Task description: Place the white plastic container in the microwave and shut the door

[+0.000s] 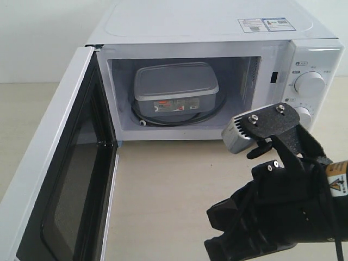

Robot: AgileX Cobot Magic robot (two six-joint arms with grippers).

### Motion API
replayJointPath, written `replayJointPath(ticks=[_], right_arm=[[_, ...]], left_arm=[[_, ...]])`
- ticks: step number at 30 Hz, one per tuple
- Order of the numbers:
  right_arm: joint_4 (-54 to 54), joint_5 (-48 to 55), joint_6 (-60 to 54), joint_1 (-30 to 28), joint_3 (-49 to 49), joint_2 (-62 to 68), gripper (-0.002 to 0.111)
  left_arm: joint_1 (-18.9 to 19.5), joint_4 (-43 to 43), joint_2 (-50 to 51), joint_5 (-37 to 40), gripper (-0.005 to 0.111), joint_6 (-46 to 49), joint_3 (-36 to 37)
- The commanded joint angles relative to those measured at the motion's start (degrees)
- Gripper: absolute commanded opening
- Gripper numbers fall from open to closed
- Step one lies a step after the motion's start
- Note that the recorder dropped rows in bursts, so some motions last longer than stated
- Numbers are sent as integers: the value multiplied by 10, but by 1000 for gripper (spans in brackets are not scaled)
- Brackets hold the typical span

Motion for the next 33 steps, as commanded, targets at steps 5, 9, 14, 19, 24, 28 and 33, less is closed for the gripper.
replayJointPath(ticks=[5,9,14,19,24,28,33], right_arm=[[0,2,1,0,-3,-5,0],[0,2,1,0,-3,-5,0],[0,2,1,0,-3,-5,0],[0,2,1,0,-3,-5,0],[0,2,1,0,-3,-5,0],[0,2,1,0,-3,-5,0],[0,2,1,0,-3,-5,0]], left_arm=[[2,87,47,477,4,-122,-231],[2,94,133,700,4,-133,-325],[1,4,239,846,4,-39,-332],[1,-109,297,820,4,167,-332],[1,-144,296,852,4,182,-334],[1,-209,304,883,4,304,-336],[1,-234,359,981,4,419,-371]])
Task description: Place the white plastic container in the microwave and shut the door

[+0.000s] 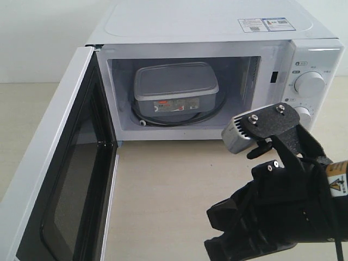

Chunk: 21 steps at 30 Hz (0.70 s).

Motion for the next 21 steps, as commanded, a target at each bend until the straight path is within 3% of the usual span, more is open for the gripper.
replayJointPath(ticks=[1,5,21], right_arm=[[0,2,1,0,-3,-5,0],[0,2,1,0,-3,-5,0],[0,2,1,0,-3,-5,0]], left_arm=[[1,-19,54,82,4,76,-33],[1,-10,96,117,4,77,-49],[1,10,102,117,4,79,-49]])
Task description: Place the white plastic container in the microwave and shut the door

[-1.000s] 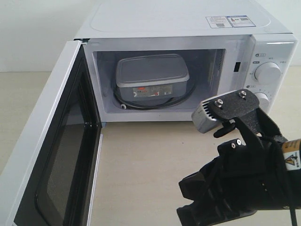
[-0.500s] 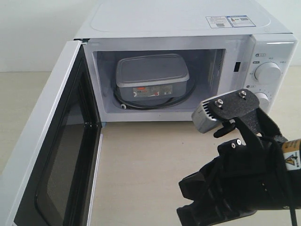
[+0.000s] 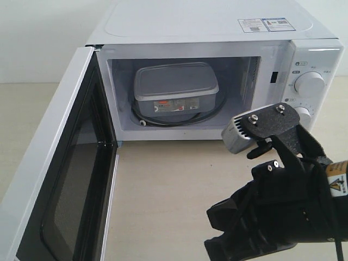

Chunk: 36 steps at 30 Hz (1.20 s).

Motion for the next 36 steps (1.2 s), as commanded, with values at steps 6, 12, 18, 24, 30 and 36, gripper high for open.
replayJointPath(ticks=[6,12,18,24,30,36], right_arm=[[0,-7,1,0,-3,-5,0],[0,-7,1,0,-3,-5,0],[0,-7,1,0,-3,-5,0],[0,-7,1,0,-3,-5,0],[1,-7,1,0,-3,-33,0],[7,-25,-35,-57,-3,-142,0]], left_arm=[[1,2,0,1,4,2,-5],[1,2,0,1,4,2,-5],[1,2,0,1,4,2,-5],[1,2,0,1,4,2,-5],[1,2,0,1,4,2,-5],[1,2,0,1,4,2,-5]])
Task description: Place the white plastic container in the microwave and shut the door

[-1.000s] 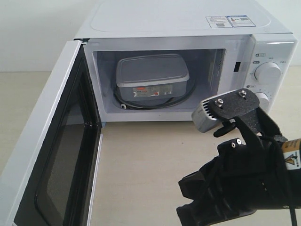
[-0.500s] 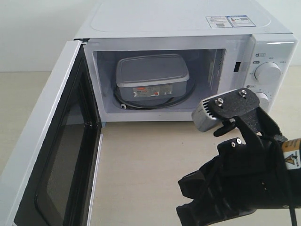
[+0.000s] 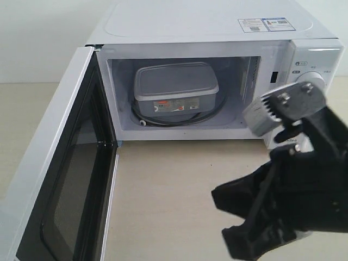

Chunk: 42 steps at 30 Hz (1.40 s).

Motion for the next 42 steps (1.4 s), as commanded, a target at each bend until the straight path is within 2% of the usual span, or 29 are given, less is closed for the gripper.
replayJointPath(ticks=[1,6,10,19,30,36,38,42], right_arm=[[37,-19,-9,-72,-3,-99,0],[88,-60,-9,-187,33,-228,0],[92,-100,-9,-253,88,-343,0],[90,-139,-41,-343,186,-555,0],[88,-219,-87,-351,280,-562,0],[93,-218,-81,-351,323,-562,0],[62,-201,-70,-351,323,-562,0],[-125,-135,43,-351,323,-562,0]], left_arm=[[1,2,0,0,4,2,-4],[1,2,0,0,4,2,-4],[1,2,0,0,4,2,-4],[1,2,0,0,4,2,-4],[1,2,0,0,4,2,-4],[1,2,0,0,4,2,-4],[1,2,0,0,4,2,-4],[1,2,0,0,4,2,-4]])
